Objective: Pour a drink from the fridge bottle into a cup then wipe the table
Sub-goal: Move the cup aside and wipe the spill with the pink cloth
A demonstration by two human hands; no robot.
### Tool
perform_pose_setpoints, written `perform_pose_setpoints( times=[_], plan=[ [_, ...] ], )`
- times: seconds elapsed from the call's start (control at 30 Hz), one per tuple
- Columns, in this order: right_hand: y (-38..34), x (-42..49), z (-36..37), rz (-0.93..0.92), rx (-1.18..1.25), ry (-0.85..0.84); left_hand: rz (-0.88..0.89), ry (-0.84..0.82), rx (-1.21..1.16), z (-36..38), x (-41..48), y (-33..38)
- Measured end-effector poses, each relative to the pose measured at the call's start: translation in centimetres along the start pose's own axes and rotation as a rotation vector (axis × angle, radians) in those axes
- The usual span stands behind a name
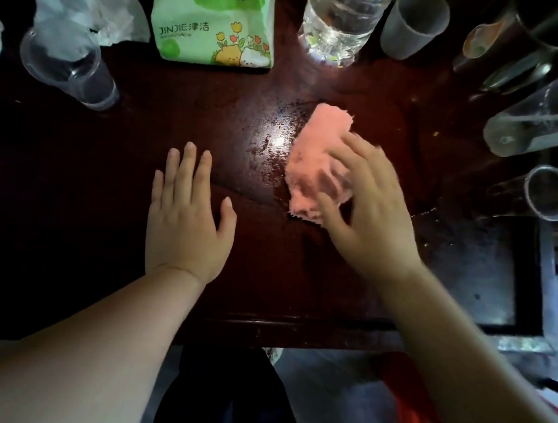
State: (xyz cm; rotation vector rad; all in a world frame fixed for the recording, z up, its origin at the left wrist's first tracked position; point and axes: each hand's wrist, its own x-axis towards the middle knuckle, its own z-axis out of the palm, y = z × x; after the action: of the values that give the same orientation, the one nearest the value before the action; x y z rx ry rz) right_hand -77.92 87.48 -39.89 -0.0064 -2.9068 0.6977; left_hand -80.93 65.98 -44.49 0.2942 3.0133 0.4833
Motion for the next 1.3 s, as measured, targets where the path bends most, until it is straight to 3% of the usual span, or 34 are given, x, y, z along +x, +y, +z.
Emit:
perform_pose_setpoints(
  times=[0.07,0.13,0.2,0.37,0.47,0.6,0.8,0.9,1.0,1.3],
  plan=[
    [0.2,-5.0,-0.7,0.282,0.038,0.222,-0.001,0.006,-0.017,0.0,0.0,0.0],
    [1.0,-9.1,-0.7,0.564,-0.029,0.292,0.004,0.018,-0.038,0.0,0.0,0.1],
    [1.9,-11.3,-0.2,0.754,-0.129,0.274,0.016,0.024,-0.036,0.0,0.0,0.2],
    [2.4,-10.6,0.4,0.985,-0.232,0.124,0.012,0.037,-0.011,0.0,-0.1,0.3],
    [2.4,-10.5,0.5,0.998,-0.232,0.099,0.028,0.041,-0.006,-0.1,-0.2,0.3],
    [2.6,-10.5,0.4,1.004,-0.171,0.144,0.229,0.109,-0.056,-0.8,-0.2,1.4],
    [2.8,-10.5,0.7,1.016,-0.181,0.136,0.555,-0.081,-0.032,-0.4,6.0,8.8],
    [2.8,-10.5,0.6,1.022,-0.177,0.143,0.565,-0.167,-0.011,1.3,8.5,10.7],
    [2.9,-10.5,0.7,1.023,-0.178,0.135,0.562,-0.109,-0.007,2.6,8.4,11.1],
    [2.9,-10.5,0.9,1.041,-0.186,0.124,0.218,0.03,-0.044,4.6,7.5,14.4]
  ],
)
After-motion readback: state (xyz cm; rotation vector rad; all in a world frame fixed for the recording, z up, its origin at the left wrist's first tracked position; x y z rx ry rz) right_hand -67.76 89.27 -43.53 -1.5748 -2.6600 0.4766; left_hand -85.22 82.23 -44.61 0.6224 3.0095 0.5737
